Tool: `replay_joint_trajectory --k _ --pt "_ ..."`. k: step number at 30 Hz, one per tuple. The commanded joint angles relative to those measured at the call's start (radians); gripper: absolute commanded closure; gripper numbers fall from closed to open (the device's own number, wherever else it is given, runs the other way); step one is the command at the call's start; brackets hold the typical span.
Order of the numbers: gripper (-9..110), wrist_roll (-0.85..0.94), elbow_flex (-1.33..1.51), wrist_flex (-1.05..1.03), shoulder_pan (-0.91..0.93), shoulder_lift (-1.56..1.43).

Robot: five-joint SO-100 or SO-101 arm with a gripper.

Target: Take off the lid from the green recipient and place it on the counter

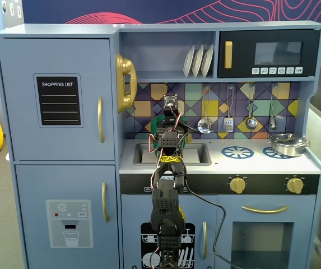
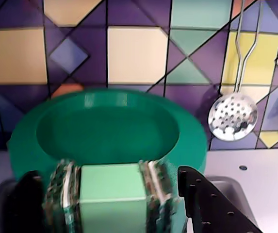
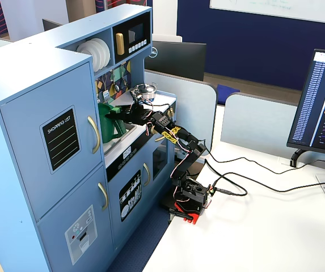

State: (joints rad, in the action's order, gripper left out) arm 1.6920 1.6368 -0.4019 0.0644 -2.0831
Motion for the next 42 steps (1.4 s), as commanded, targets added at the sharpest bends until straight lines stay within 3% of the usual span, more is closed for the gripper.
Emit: replay_joint_trajectory --k 1,6,27,42 --pt "85 0.032 -0.058 -0.012 -0.015 -0.017" --pt "101 0.051 -0.058 -0.028 -0.028 -0.017" --pt "101 0.081 -0.156 -0.012 0.002 -0.043" --pt "101 0.023 -0.141 0.006 0.422 -0.087"
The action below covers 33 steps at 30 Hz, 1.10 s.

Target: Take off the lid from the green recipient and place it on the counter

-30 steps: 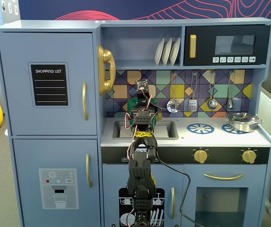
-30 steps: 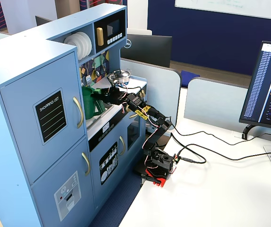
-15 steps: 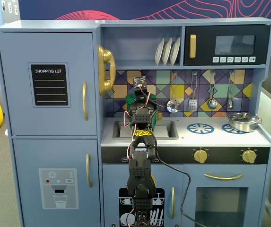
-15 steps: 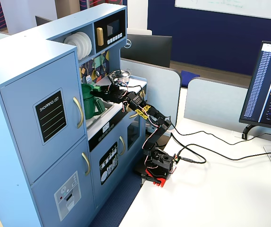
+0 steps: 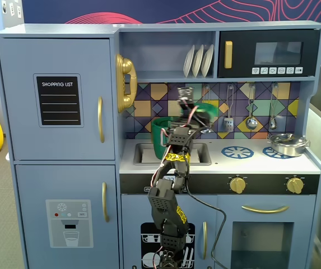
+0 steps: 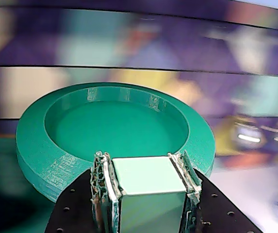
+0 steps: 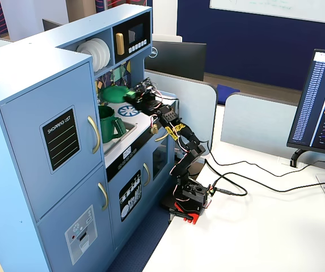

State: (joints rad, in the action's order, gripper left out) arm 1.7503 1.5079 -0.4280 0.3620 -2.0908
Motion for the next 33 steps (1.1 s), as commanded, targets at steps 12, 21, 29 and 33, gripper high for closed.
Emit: replay_joint_trajectory --k 12,21,29,33 --pt "101 -0.049 0.503 0.518 0.265 -0.075" --pt "101 -0.046 0.551 0.681 0.273 0.091" --pt "101 -0.023 0.615 0.715 0.247 0.133" --pt "101 -0.012 0.629 0.715 0.236 0.137"
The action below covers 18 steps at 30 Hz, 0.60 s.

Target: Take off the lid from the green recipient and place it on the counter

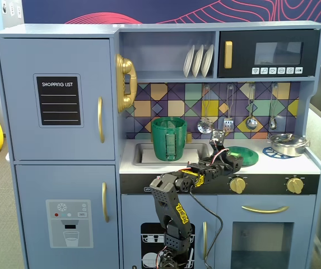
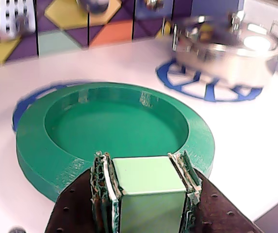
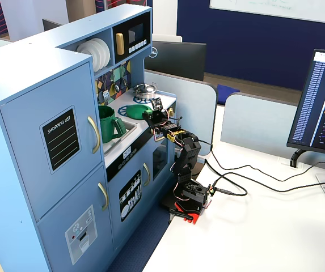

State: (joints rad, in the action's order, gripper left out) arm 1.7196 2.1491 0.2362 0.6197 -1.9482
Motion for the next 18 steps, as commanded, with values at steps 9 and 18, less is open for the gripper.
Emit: replay_joint_trajectory --k 9,18 --pt "76 -0.061 -0.038 0.051 -0.029 -0.012" --pt "61 -0.112 -0.133 -0.164 -0.038 -0.19"
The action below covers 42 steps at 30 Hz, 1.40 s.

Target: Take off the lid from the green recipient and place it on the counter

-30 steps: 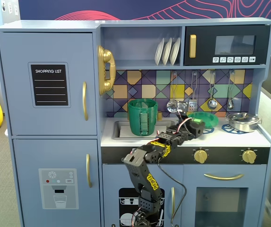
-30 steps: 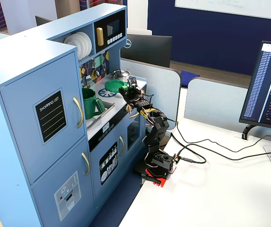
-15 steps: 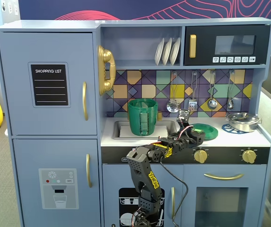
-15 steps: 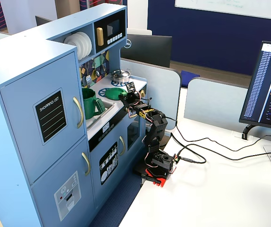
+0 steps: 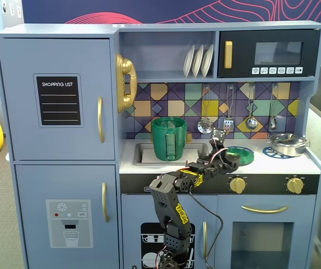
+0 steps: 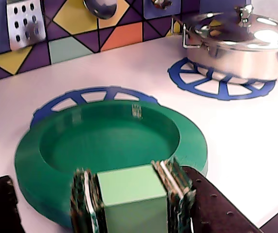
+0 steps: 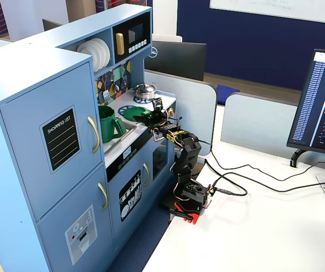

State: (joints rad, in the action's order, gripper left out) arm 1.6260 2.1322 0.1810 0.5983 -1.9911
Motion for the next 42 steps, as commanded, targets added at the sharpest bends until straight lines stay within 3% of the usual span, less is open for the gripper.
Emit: replay_joint_trajectory --k 1,7,14,22,31,42 --pt "62 -0.02 -0.141 -0.178 -0.02 -0.192" --pt "62 -0.032 -0.187 -0.695 -0.078 -0.5" --pt "63 0.153 0.064 -1.0 -0.239 -0.767" --pt "73 0.12 0.359 -1.085 -0.489 -0.991" --pt "101 0.054 0.607 -1.227 -0.634 -1.077" --pt "101 -0.063 0.811 -1.333 -0.629 -1.186"
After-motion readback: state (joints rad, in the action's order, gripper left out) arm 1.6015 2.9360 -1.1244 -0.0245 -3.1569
